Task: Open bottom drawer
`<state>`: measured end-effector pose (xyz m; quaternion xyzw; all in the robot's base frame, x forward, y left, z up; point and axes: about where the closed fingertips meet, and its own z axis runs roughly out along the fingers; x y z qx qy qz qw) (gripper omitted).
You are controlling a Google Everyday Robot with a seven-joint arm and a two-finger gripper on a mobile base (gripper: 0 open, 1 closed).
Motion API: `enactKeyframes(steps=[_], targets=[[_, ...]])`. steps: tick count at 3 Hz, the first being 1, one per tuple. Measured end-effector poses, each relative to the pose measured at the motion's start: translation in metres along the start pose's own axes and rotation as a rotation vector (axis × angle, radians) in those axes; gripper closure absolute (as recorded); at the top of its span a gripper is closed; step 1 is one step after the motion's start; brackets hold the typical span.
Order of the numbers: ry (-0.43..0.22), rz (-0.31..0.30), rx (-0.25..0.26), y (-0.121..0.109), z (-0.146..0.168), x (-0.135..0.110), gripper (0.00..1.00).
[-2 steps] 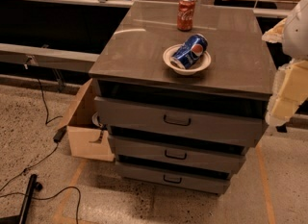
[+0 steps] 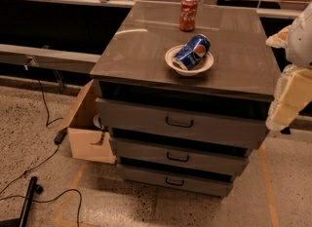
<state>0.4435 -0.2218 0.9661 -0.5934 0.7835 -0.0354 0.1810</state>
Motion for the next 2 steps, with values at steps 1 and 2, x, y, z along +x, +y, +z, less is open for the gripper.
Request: enactKeyframes(steps=[1, 2], targets=[[-0.090, 0.027, 0.000, 0.019, 0.040, 0.016, 0.00], [-0.215, 0.045, -0.018, 0.060, 0.112, 0.031, 0.00]])
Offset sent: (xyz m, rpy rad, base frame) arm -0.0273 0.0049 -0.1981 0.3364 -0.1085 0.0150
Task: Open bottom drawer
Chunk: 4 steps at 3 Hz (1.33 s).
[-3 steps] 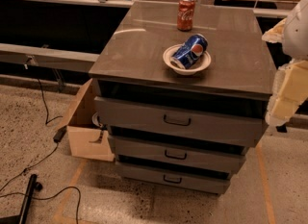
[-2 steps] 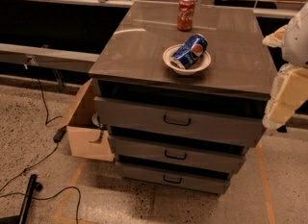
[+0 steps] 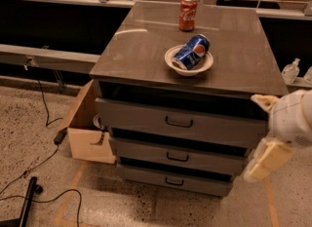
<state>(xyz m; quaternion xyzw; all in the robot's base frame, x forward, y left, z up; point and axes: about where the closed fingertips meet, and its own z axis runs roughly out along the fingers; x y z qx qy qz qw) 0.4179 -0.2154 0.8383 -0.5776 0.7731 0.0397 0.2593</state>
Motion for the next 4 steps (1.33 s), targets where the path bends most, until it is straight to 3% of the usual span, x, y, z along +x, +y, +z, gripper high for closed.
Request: enactKeyframes(steps=[1, 2, 3, 4], targets=[[-0.009, -0.006, -0.005, 0.027, 0.071, 0.023, 0.00], [-0.009, -0.007, -0.006, 0.027, 0.070, 0.022, 0.00], [-0.062, 0.023, -0.024, 0.041, 0.096, 0.037, 0.00], [-0.178, 0.055, -0.054, 0.070, 0.151, 0.060, 0.00]])
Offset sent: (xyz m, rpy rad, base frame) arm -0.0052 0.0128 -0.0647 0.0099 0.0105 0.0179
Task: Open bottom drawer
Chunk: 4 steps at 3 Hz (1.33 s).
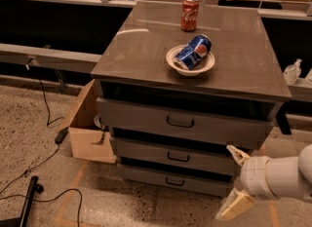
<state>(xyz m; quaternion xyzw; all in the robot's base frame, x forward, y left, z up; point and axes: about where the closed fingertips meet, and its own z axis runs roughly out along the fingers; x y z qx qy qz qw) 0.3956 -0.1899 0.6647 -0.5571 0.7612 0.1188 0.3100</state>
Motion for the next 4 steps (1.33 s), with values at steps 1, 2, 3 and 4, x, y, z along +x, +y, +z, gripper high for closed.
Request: enactKeyframes(steps=[1, 2, 3, 4], targets=[[-0.081, -0.014, -0.036, 0.023, 0.058, 0.033, 0.00], [-0.129, -0.053, -0.074, 0.036, 0.121, 0.058, 0.00], [-0.107, -0.101, -0.136, 0.044, 0.212, 0.084, 0.00], [-0.107, -0.101, -0.134, 0.043, 0.210, 0.084, 0.00]])
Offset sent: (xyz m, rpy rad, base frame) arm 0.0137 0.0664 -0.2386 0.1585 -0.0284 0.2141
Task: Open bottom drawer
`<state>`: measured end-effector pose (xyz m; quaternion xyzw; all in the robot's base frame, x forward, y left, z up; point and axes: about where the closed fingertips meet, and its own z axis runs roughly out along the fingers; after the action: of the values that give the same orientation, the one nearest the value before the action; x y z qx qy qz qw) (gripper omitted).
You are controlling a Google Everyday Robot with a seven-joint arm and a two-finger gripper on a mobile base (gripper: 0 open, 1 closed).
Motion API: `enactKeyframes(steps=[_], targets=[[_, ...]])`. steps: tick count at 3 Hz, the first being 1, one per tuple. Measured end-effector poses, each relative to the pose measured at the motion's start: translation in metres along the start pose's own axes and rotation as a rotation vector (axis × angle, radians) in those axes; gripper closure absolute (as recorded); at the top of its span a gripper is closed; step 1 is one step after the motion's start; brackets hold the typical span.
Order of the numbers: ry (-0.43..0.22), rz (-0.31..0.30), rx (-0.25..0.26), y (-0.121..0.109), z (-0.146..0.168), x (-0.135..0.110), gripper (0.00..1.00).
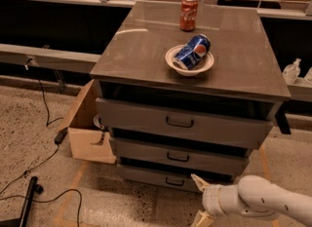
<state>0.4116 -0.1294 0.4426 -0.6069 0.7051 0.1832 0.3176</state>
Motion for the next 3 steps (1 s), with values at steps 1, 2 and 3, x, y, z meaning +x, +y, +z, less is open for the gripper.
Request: enactKeyframes(steps=[1, 2, 3], targets=[[0.046, 0.008, 0.029, -0.009, 0.015, 0.025, 0.00], [0.130, -0.019, 0.075, -0.037, 0.041, 0.066, 0.00], [0.189, -0.033, 0.104, -0.059, 0.064, 0.106, 0.00]])
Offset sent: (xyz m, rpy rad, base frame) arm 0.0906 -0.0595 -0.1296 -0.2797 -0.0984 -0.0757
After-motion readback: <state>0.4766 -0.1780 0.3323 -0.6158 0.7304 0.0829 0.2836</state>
